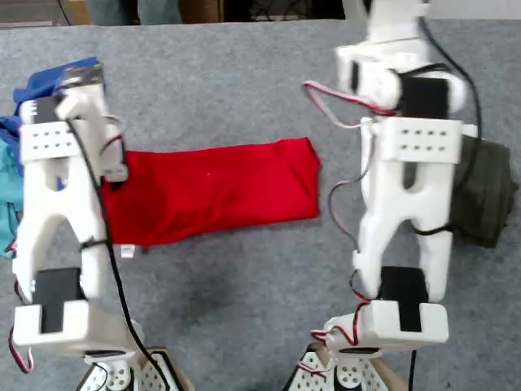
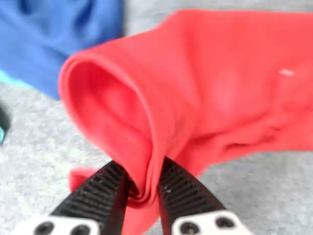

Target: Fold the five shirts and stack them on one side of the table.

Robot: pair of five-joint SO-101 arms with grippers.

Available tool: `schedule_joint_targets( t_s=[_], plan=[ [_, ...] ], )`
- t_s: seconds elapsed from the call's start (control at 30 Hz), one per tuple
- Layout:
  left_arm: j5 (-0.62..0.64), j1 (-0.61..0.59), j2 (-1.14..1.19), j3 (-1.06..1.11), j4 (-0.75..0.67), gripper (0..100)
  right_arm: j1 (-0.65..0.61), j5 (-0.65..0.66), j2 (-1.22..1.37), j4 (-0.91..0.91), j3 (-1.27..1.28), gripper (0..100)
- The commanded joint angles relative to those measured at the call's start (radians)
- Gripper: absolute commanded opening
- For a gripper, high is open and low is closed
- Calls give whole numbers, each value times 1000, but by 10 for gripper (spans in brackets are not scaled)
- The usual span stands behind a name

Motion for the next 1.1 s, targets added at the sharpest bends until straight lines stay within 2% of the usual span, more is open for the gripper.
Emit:
schedule_joint_targets(
  t_s=[0.0,0.2,0.37,0.53,0.73,1.07],
  plan=[
    [74,122,-84,-53,2,27,110,-5,-51,-58,-56,15],
    [169,289,-87,-176,-54,27,259,-5,-51,-98,-91,15],
    [218,432,-83,-240,-172,28,310,-5,-47,-133,-88,15],
    [219,575,-3,-309,-218,28,348,-5,-71,-129,-102,15],
    [221,657,190,-441,-241,28,384,-5,-104,-127,-101,15],
    [216,723,407,-631,-241,30,376,-5,-102,-135,-79,15]
  ],
)
